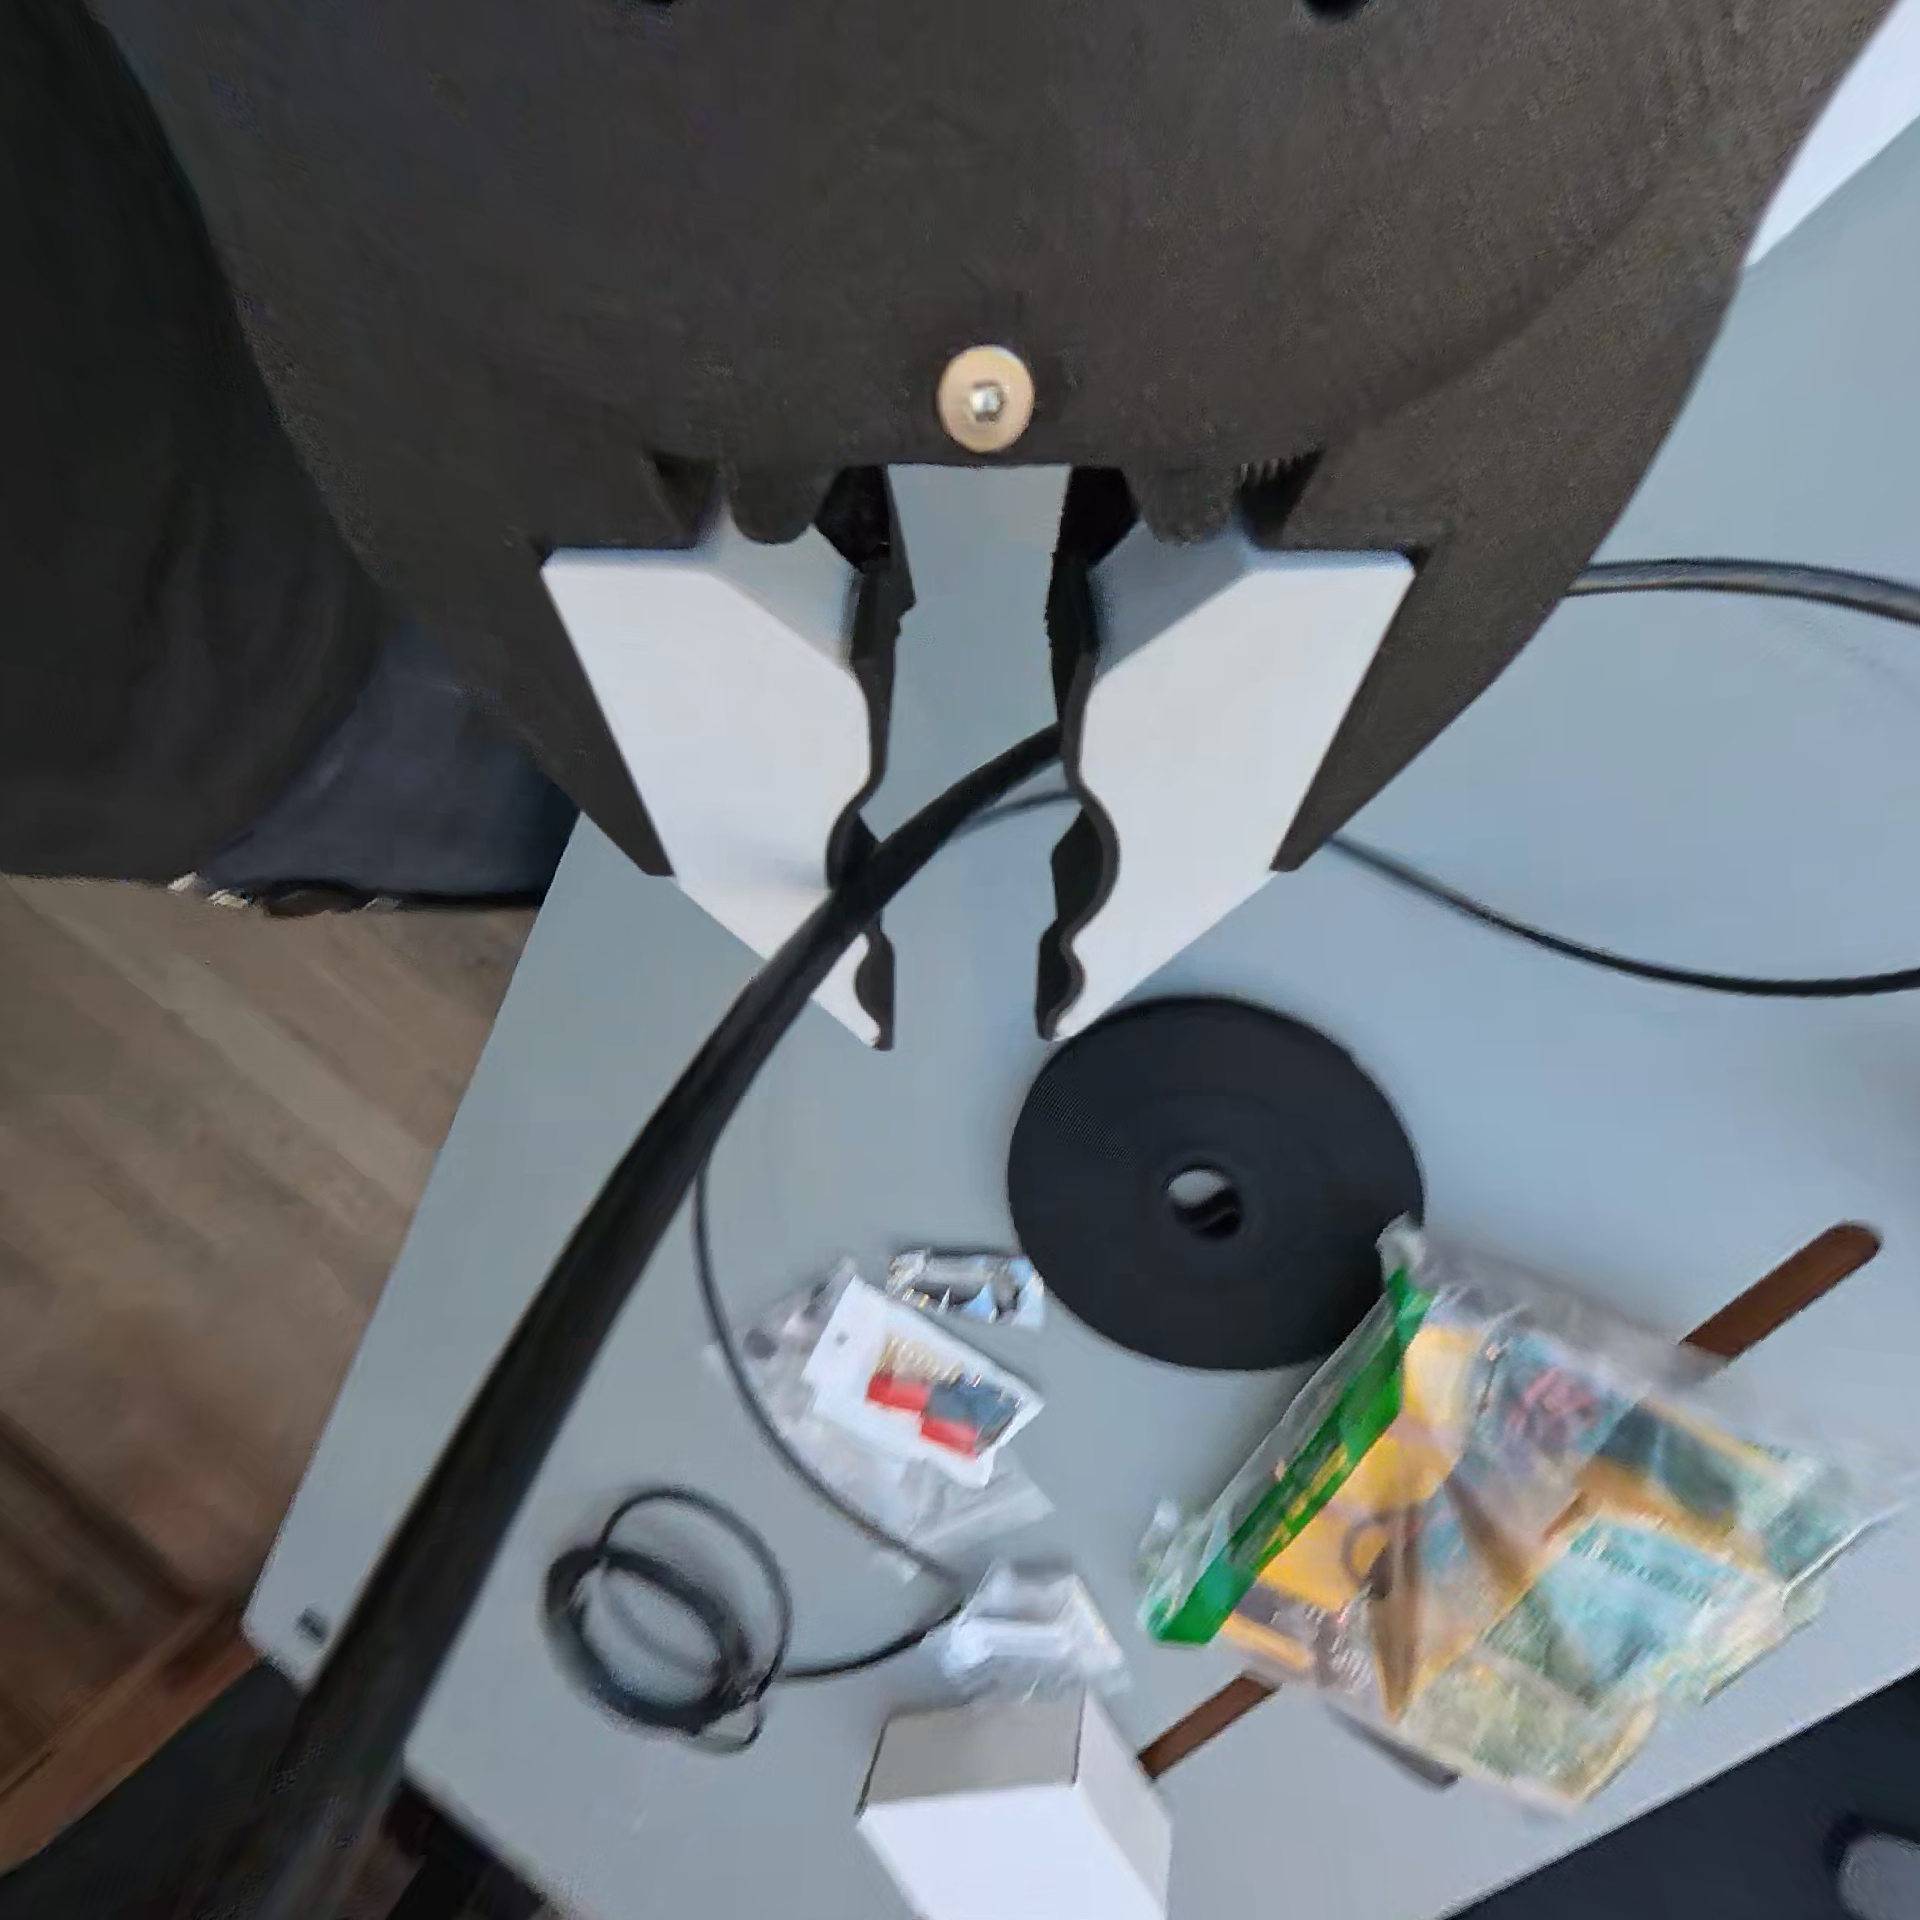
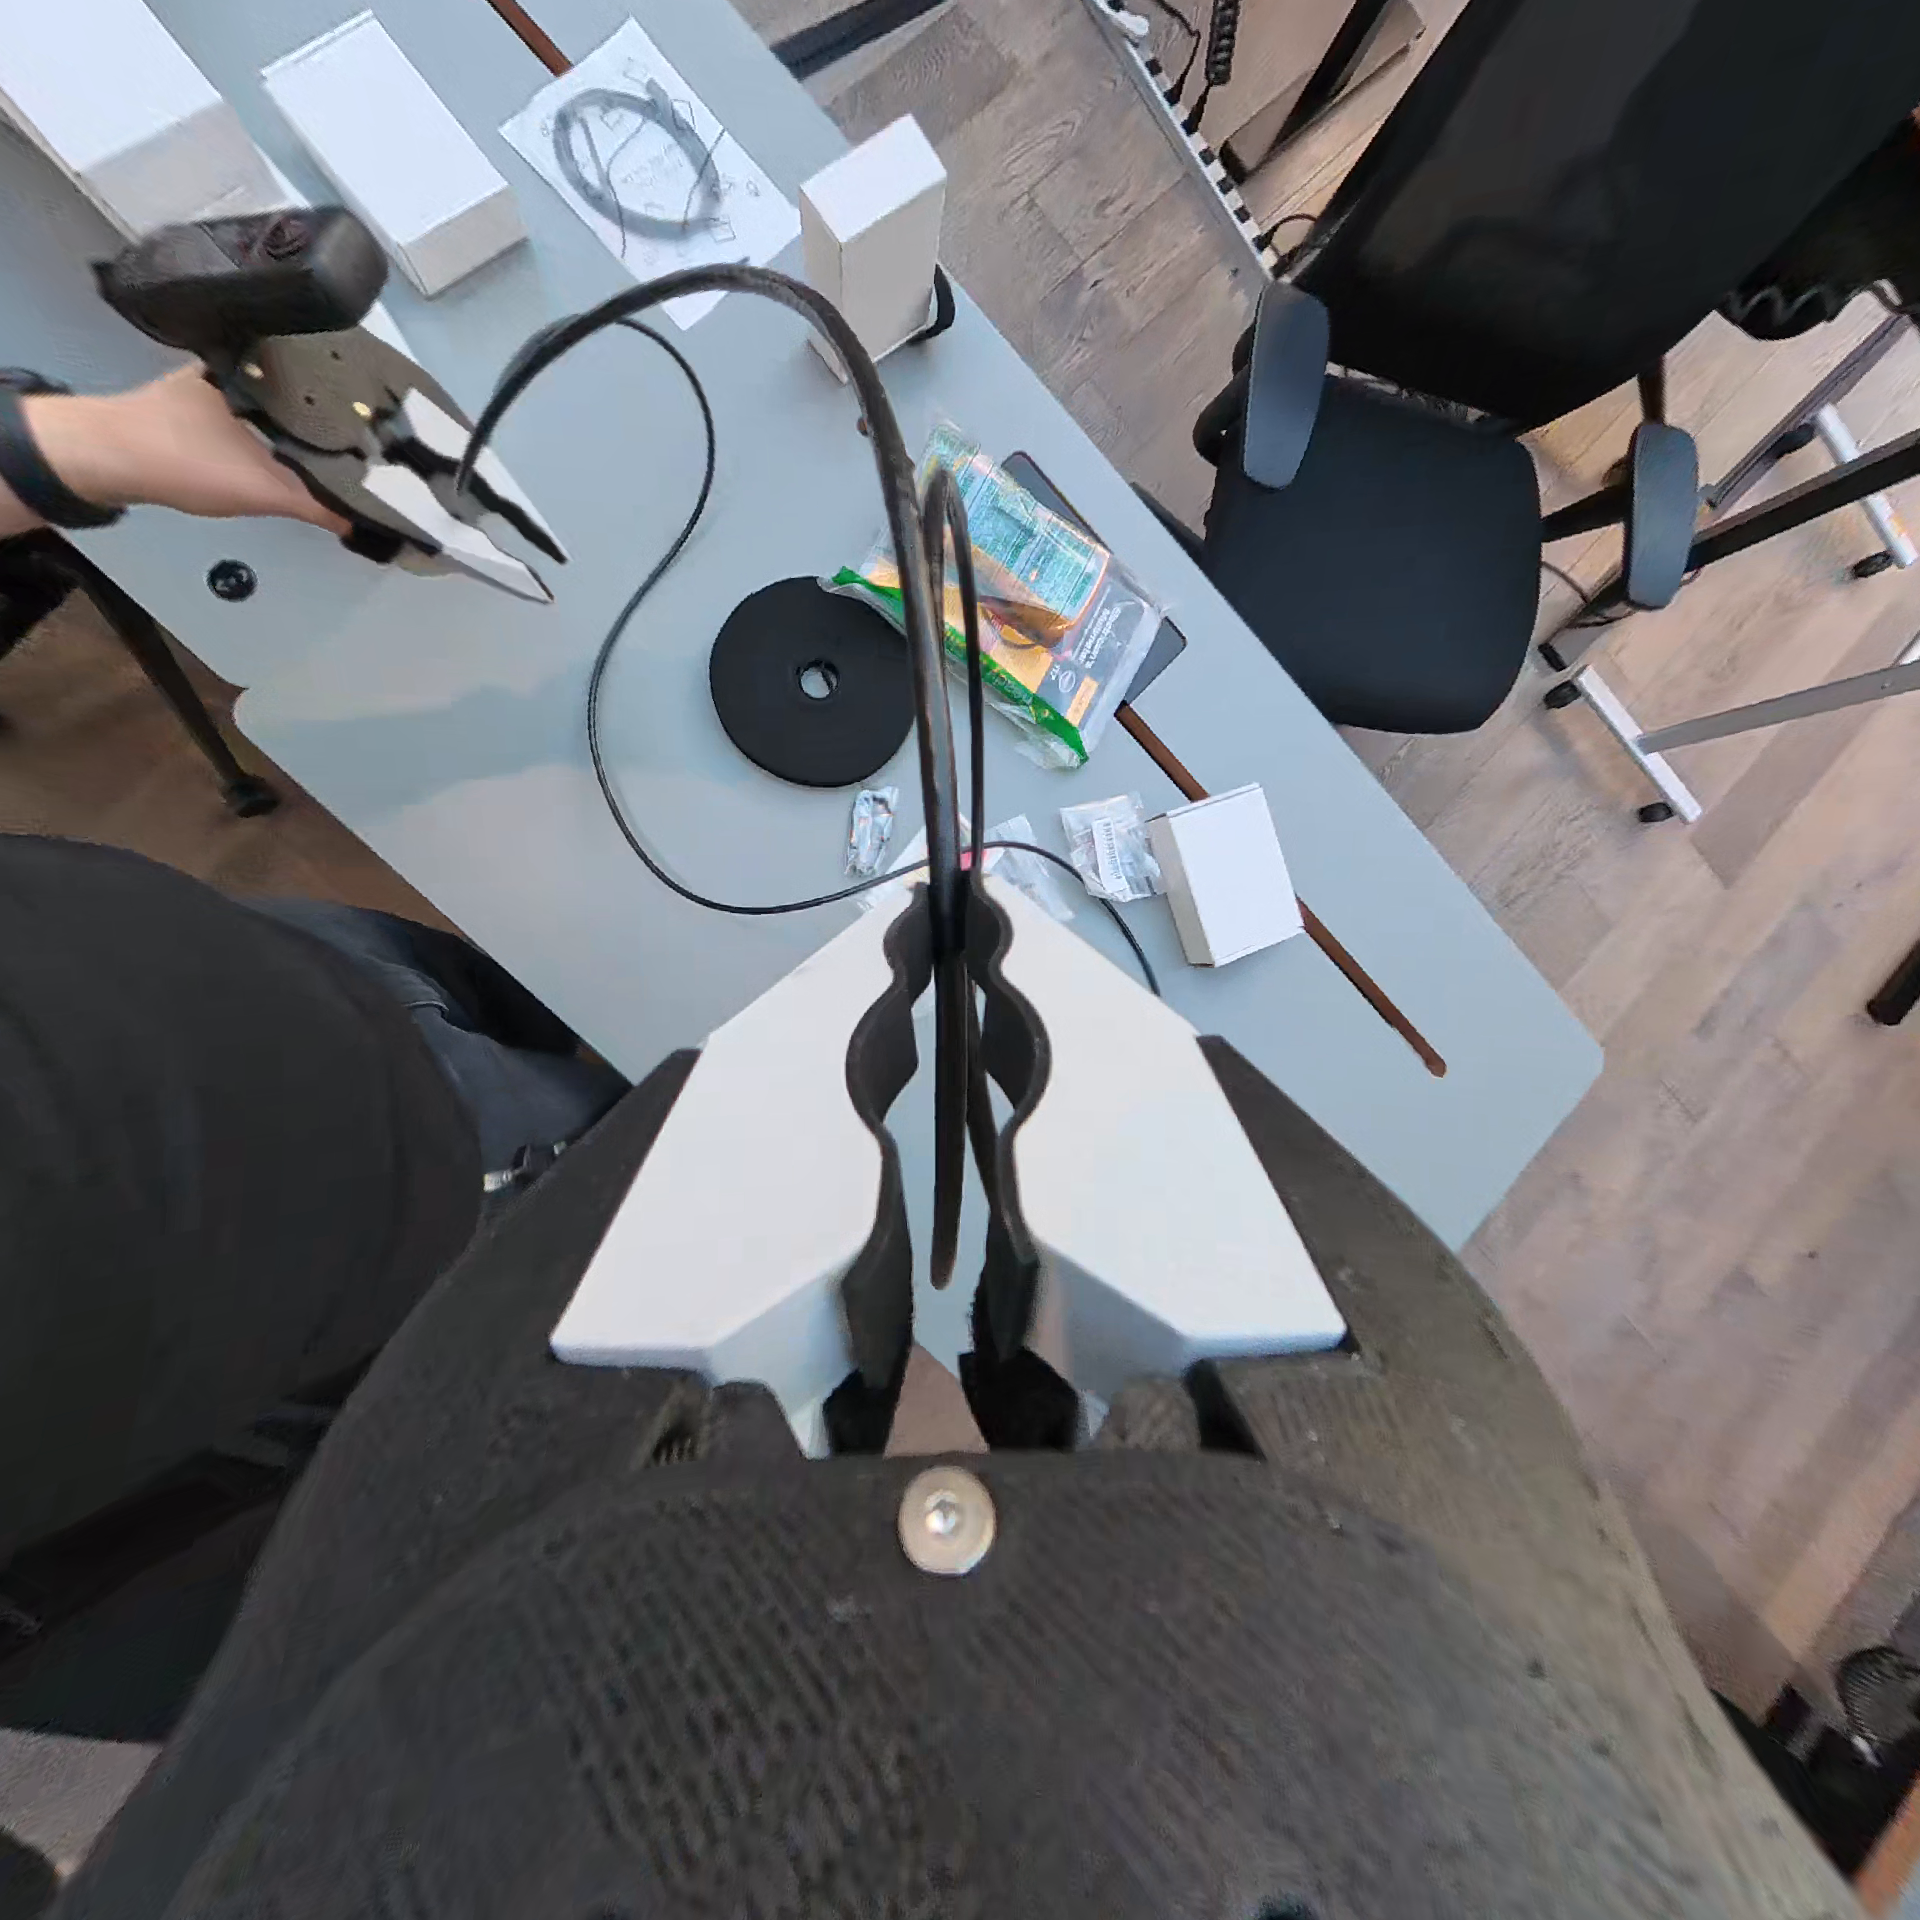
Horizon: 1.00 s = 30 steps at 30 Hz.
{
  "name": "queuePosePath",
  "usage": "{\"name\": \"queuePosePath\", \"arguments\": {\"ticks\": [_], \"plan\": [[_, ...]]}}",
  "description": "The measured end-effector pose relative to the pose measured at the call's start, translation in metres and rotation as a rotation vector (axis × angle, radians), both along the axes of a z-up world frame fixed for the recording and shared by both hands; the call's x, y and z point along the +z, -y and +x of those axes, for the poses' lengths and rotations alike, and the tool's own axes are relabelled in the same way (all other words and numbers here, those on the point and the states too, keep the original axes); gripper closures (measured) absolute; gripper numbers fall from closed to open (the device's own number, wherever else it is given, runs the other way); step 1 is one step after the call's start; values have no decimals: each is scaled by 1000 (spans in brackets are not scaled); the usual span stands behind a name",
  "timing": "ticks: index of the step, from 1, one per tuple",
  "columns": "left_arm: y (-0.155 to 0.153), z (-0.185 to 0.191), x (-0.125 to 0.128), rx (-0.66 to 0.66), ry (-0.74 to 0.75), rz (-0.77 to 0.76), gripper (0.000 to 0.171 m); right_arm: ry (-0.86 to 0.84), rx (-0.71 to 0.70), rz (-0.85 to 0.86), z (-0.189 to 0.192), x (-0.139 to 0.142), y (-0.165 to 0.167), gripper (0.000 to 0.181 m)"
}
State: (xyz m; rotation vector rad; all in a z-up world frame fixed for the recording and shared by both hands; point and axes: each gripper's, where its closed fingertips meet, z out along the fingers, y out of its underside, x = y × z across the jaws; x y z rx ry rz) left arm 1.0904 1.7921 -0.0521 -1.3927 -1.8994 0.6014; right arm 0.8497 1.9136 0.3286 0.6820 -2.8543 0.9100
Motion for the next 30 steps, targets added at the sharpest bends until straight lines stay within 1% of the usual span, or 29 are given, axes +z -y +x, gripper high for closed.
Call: {"name": "queuePosePath", "arguments": {"ticks": [1,3,5,6,8,9,10,12,13,15,17,19,20,21,22,24,25,26,27,29,30], "plan": [[-3,-13,7,-9,-78,24,136,-18,11,16,2,16,4,178],[-2,-24,32,-22,-240,62,112,-44,39,29,9,47,15,178],[5,-15,68,-35,-376,81,101,-52,71,50,22,73,23,178],[14,-5,89,-31,-426,61,96,-65,84,59,28,84,27,178],[33,21,138,-25,-524,-20,89,-95,123,67,41,105,34,178],[44,36,168,-17,-583,-66,85,-114,144,55,48,117,39,178],[53,51,200,-17,-651,-108,79,-123,165,47,56,129,43,178],[65,76,268,-30,-790,-168,74,-112,225,34,78,151,48,178],[68,82,297,-55,-820,-191,70,-118,255,18,88,163,52,178],[69,79,345,-113,-830,-204,57,-149,310,-18,107,183,60,178],[65,62,386,-163,-856,-217,55,-165,350,-52,127,199,69,179],[60,38,422,-173,-906,-209,56,-182,372,-77,145,210,77,178],[53,25,437,-177,-938,-205,59,-192,382,-89,152,214,81,178],[47,14,449,-171,-968,-219,67,-199,398,-95,160,216,84,178],[44,3,457,-155,-991,-256,69,-204,413,-102,168,218,87,178],[49,-23,456,-100,-951,-326,75,-208,435,-117,179,221,91,178],[50,-34,453,-103,-943,-311,80,-204,445,-127,183,223,91,178],[50,-44,449,-116,-936,-274,91,-198,450,-138,185,224,92,179],[51,-52,445,-127,-935,-242,108,-190,445,-149,184,226,92,179],[50,-58,438,-166,-955,-172,156,-153,425,-169,174,226,90,179],[47,-58,437,-208,-971,-141,171,-116,408,-171,166,223,87,178]]}}
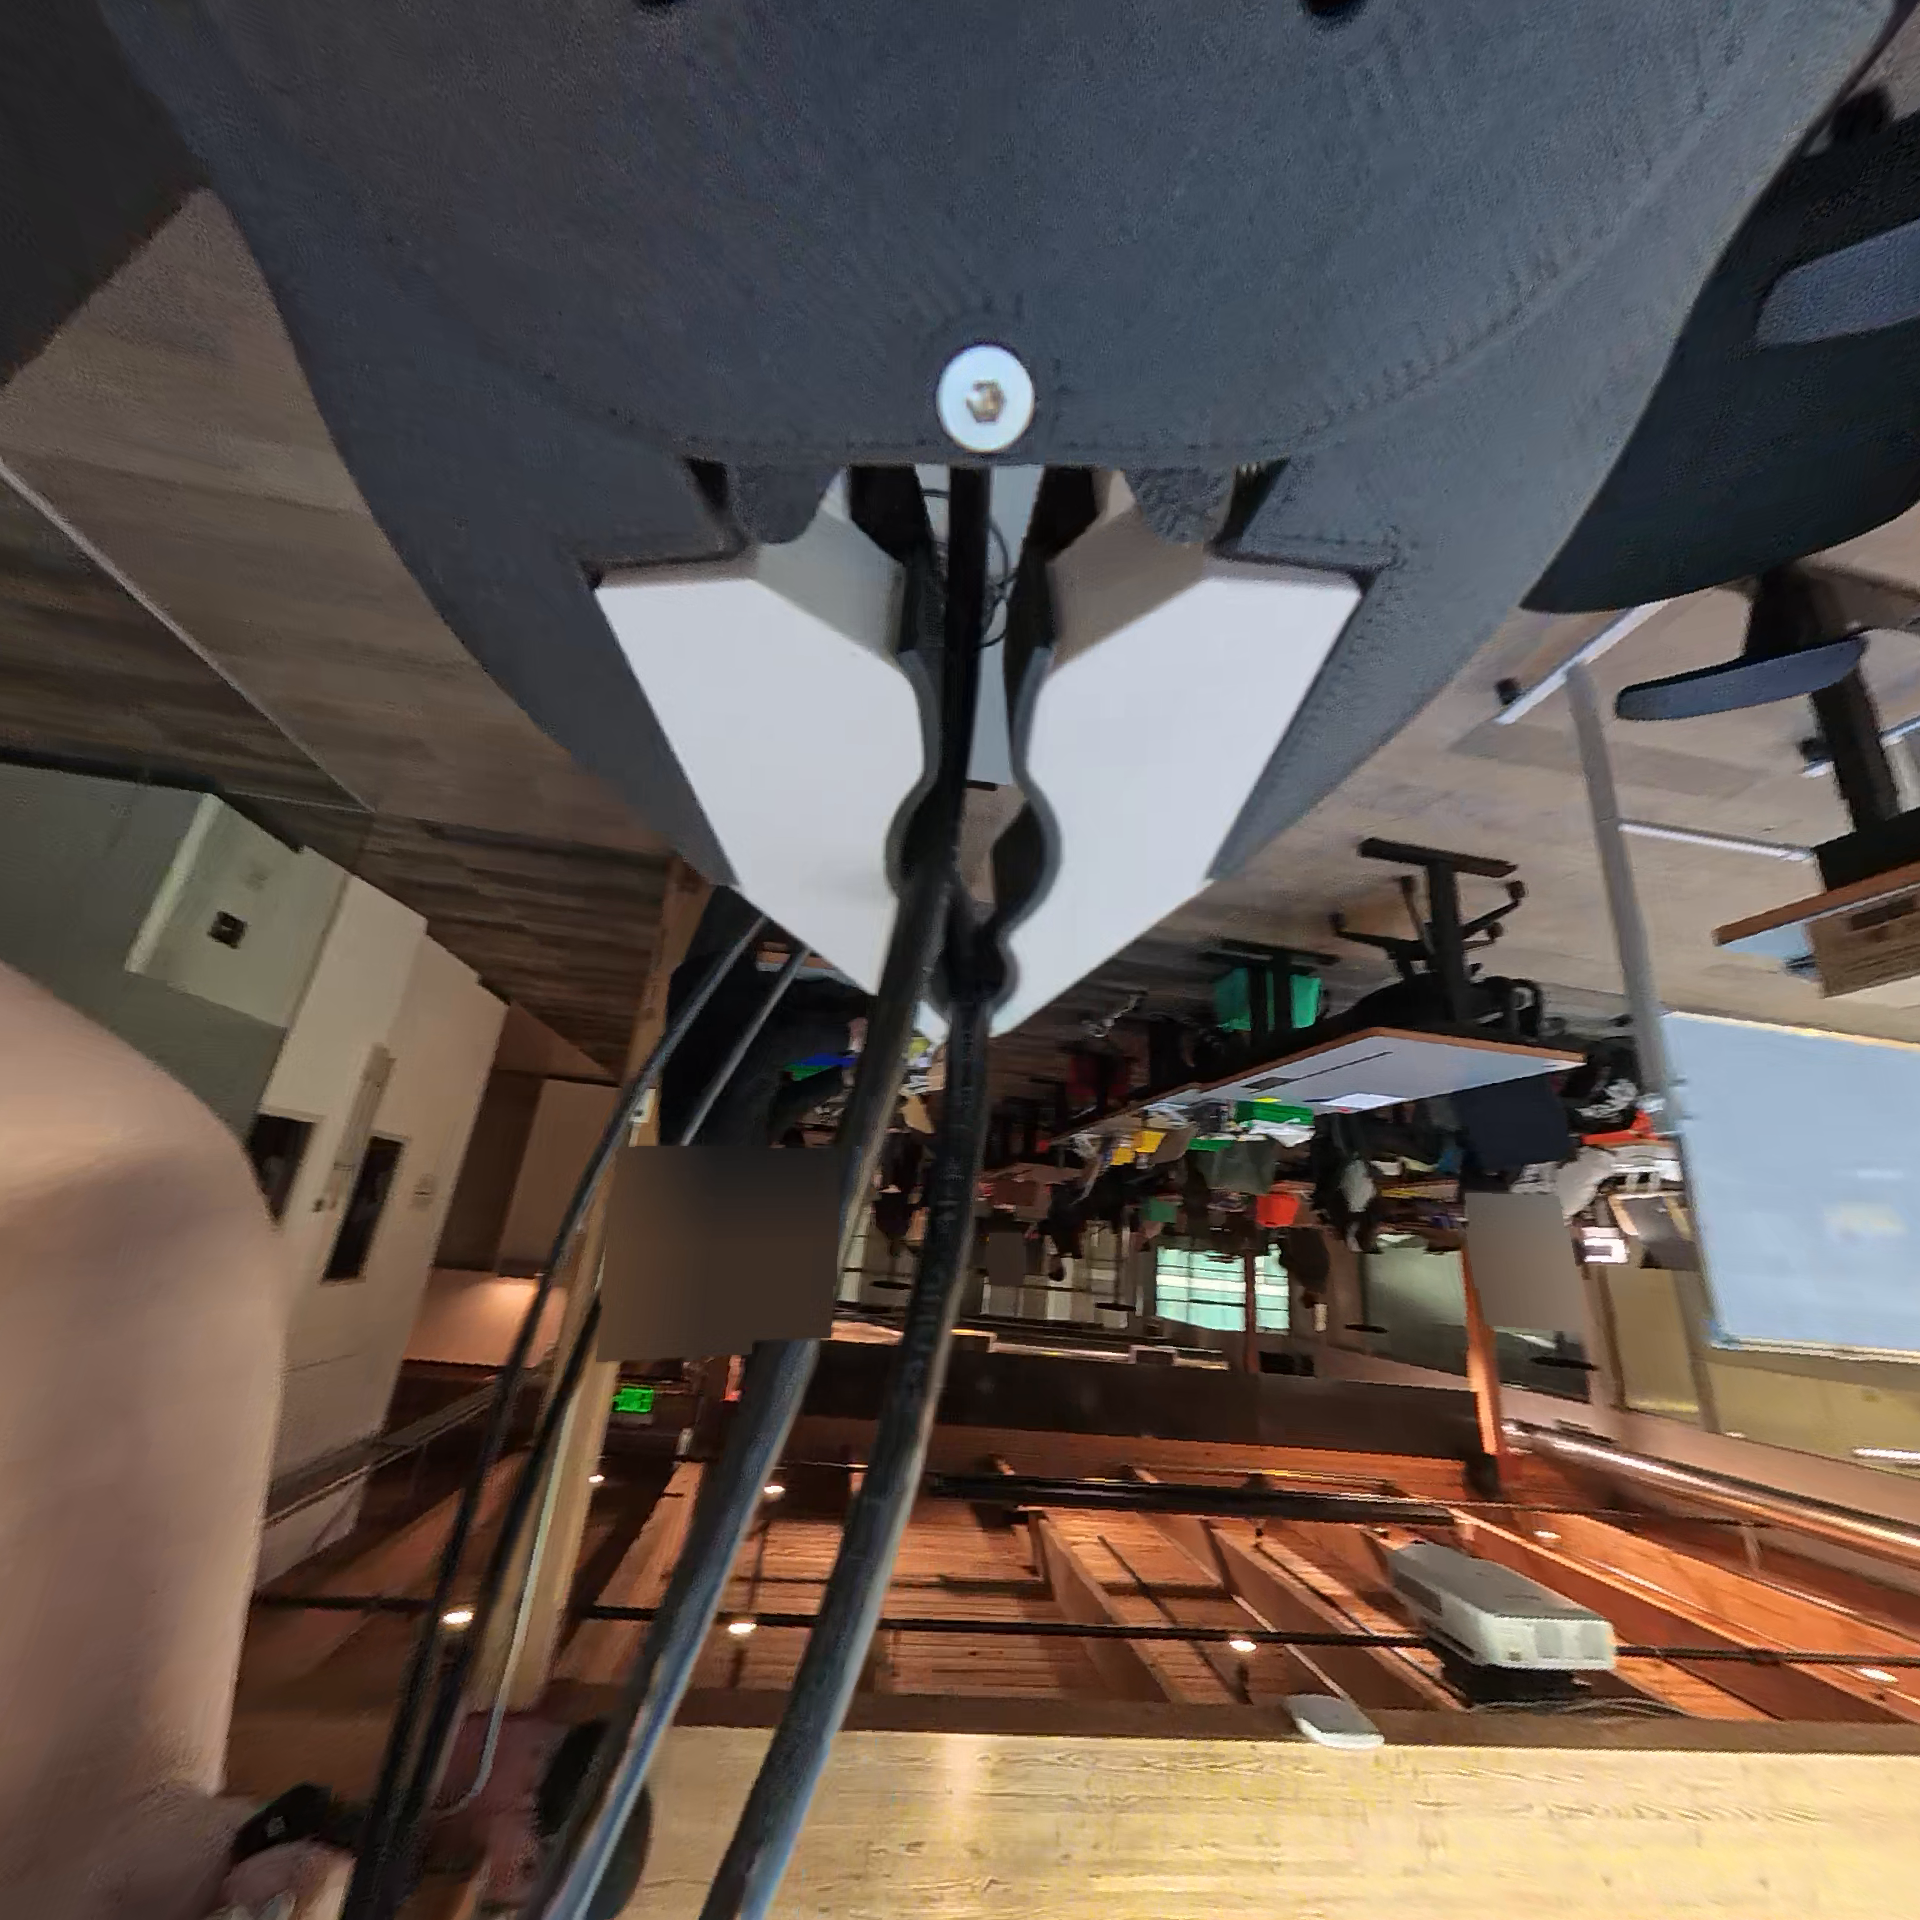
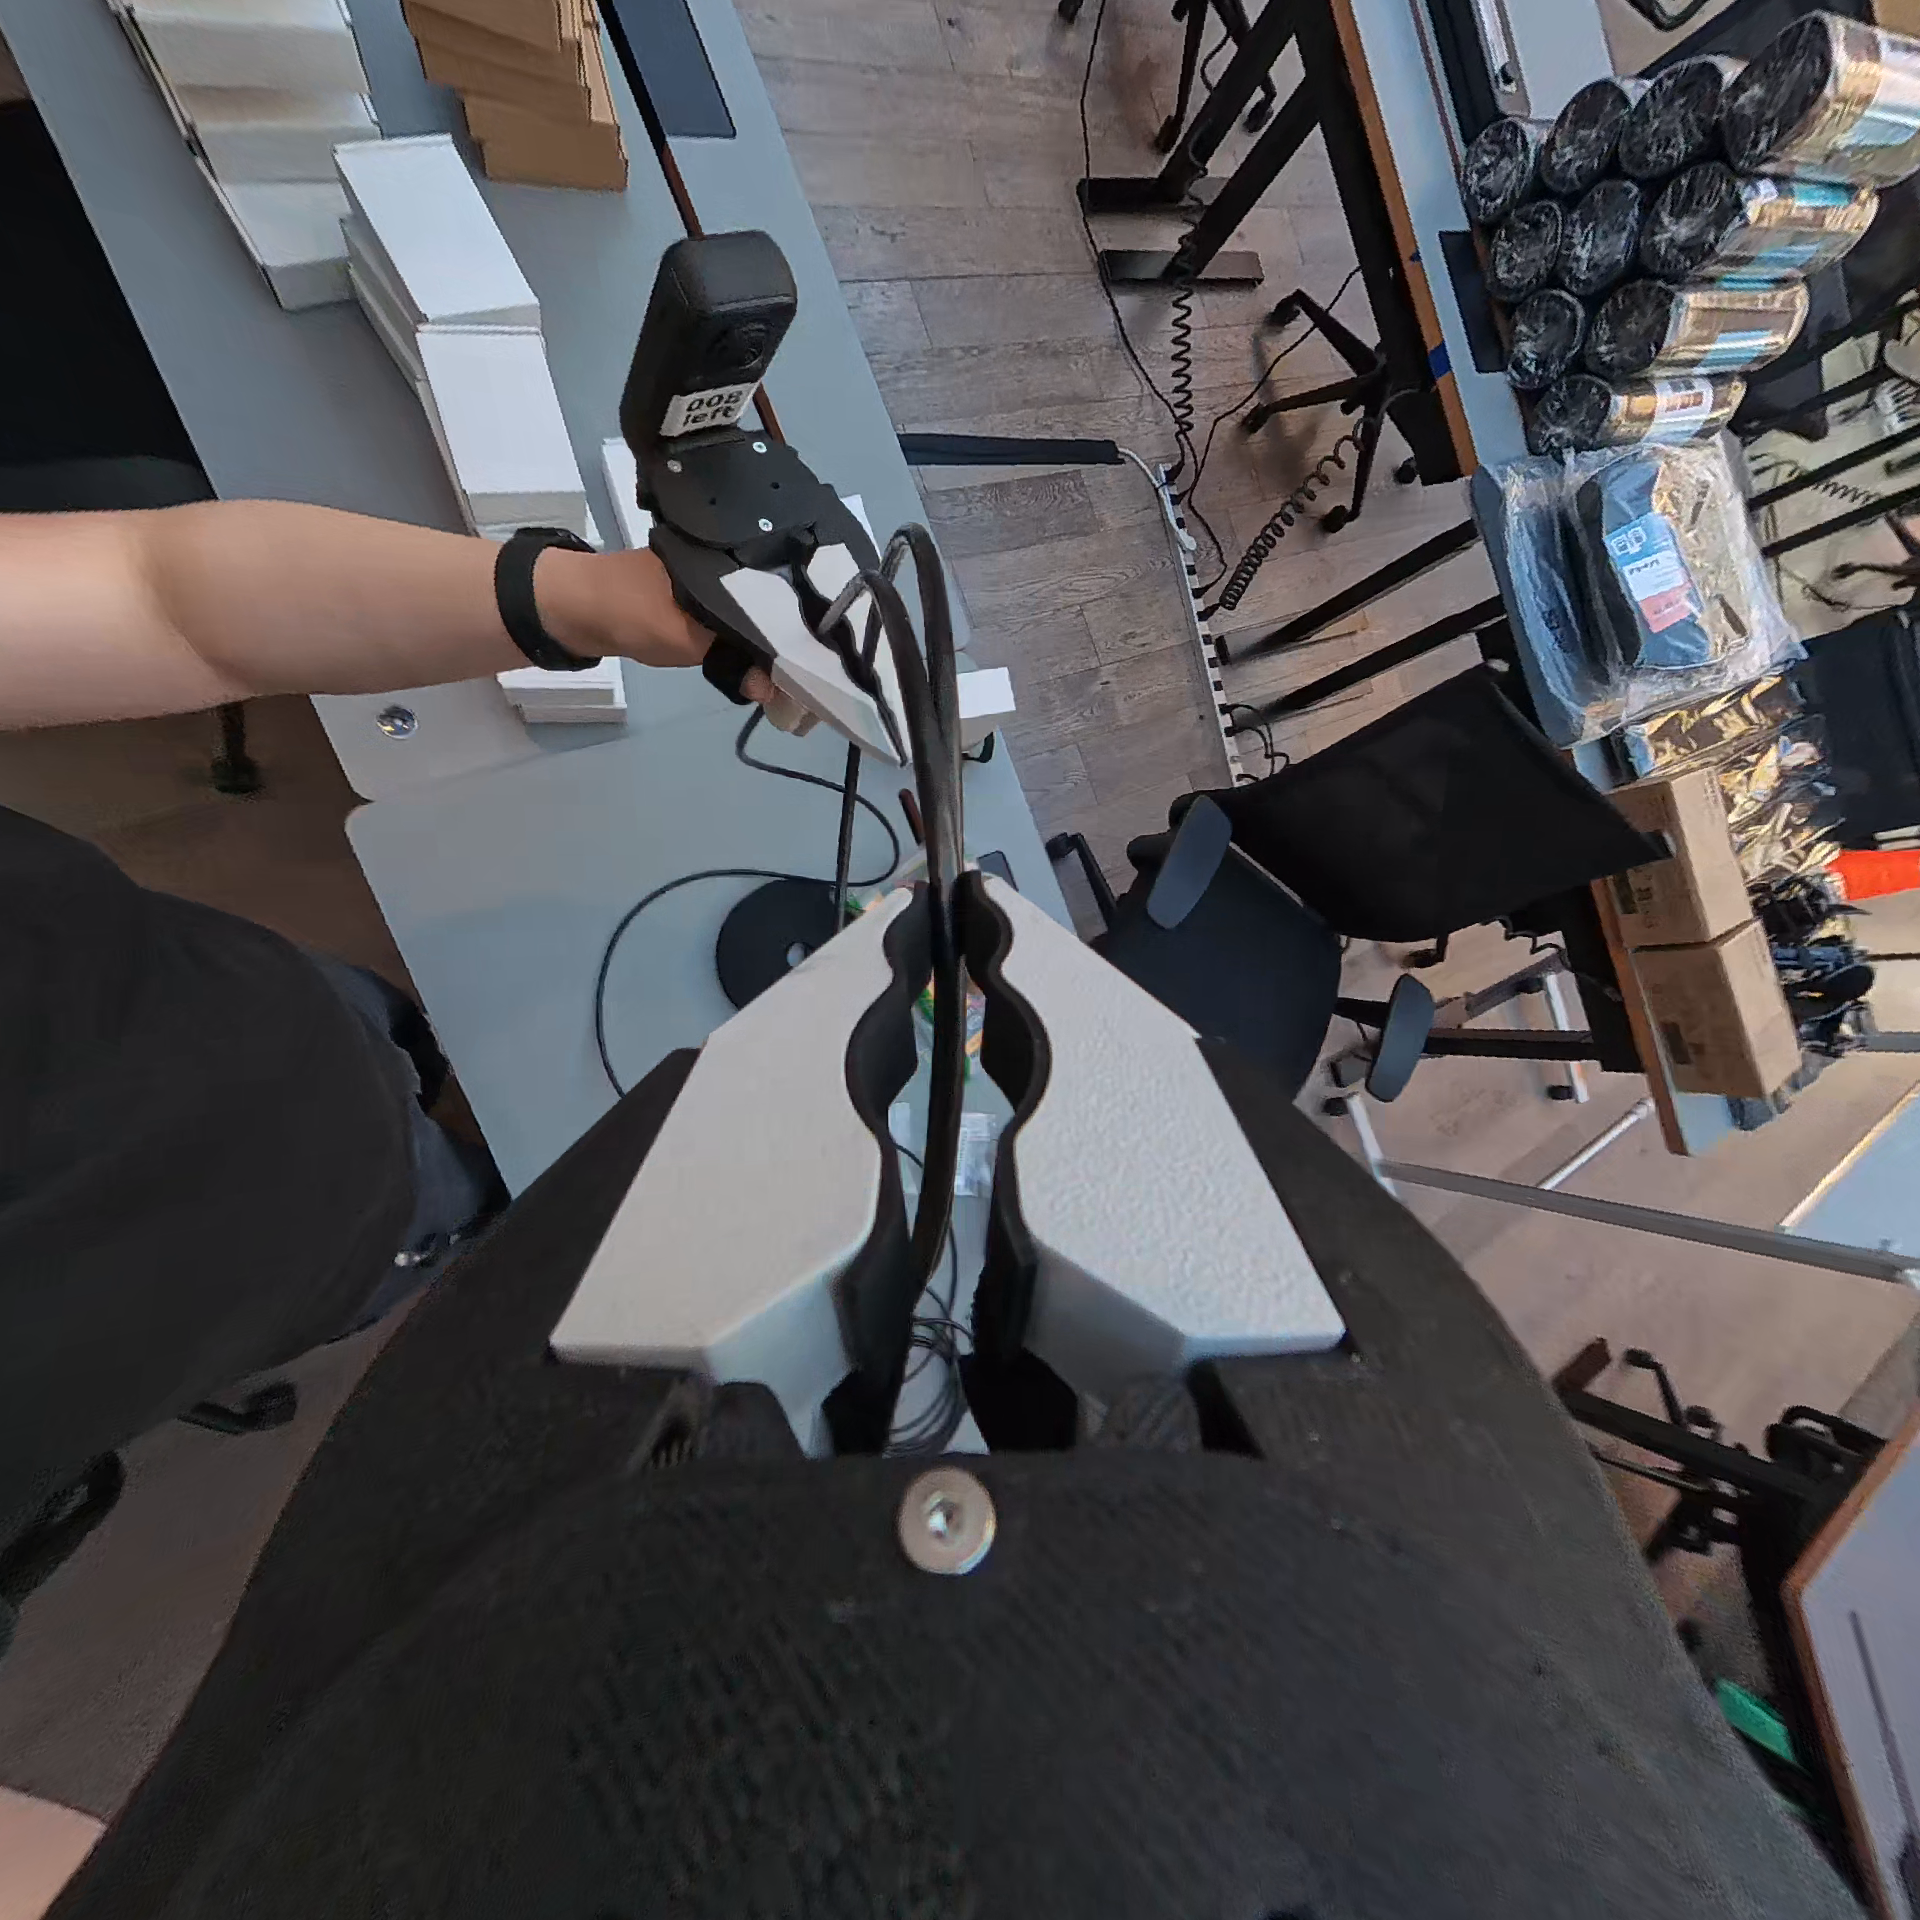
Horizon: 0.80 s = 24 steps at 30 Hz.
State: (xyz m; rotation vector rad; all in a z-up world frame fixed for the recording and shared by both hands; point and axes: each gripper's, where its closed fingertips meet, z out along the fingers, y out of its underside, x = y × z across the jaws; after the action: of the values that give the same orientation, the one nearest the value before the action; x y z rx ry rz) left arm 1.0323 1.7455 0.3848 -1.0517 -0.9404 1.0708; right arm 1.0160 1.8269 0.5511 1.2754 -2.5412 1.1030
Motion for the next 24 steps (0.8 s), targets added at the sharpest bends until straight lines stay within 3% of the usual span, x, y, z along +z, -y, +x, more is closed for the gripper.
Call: {"name": "queuePosePath", "arguments": {"ticks": [2,5,10,13,17,21,24], "plan": [[2,3,-3,-23,13,-6,171,81,-49,10,-21,-14,-7,179],[12,13,-5,62,90,-81,171,203,-102,42,-50,-58,-23,179],[6,41,-30,90,453,-250,171,448,-83,135,-53,-174,-62,178],[-5,55,-53,131,710,-363,171,667,-68,225,-31,-258,-82,178],[-34,88,-97,170,1006,-482,171,846,2,338,26,-367,-103,179],[-44,148,-165,195,1345,-481,171,1155,36,547,94,-441,-119,178],[-47,171,-206,170,1536,-542,171,1256,31,659,133,-493,-130,178]]}}
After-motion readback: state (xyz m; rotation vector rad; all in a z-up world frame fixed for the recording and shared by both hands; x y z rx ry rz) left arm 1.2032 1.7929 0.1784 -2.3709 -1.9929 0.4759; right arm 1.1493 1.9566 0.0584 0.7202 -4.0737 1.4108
